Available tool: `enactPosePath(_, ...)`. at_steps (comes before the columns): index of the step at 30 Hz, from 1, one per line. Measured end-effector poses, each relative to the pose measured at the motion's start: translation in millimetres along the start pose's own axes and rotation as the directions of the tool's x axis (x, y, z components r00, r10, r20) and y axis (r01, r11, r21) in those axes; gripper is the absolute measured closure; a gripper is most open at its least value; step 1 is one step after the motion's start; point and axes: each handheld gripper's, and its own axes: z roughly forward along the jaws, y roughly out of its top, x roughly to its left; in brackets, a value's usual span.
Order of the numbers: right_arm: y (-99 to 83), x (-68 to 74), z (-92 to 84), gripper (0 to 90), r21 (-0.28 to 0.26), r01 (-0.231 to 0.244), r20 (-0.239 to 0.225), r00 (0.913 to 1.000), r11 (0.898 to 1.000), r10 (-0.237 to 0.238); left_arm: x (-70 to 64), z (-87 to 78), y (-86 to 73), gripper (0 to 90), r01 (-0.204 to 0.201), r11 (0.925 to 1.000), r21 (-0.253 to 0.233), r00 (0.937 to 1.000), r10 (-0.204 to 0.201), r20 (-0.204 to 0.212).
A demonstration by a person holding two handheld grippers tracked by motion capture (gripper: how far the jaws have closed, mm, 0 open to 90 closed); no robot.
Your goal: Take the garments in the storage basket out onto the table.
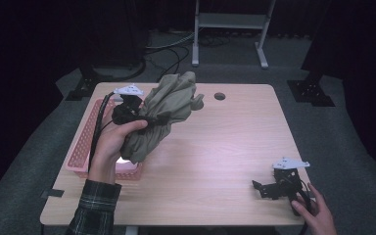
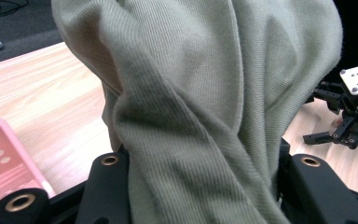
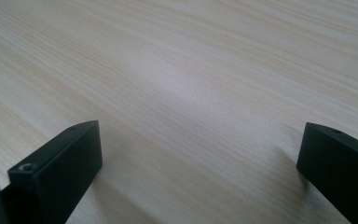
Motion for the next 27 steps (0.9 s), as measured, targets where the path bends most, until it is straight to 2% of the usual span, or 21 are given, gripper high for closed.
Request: enactPosePath(27,0.0,-0.1,0.0,0.0,0.0,0.001,0.001,1.0,1.0,-0.001,-29.5,34.2,13.4,50.6,-0.017,0.9997,-0.015,0.9986,0.018,0.051)
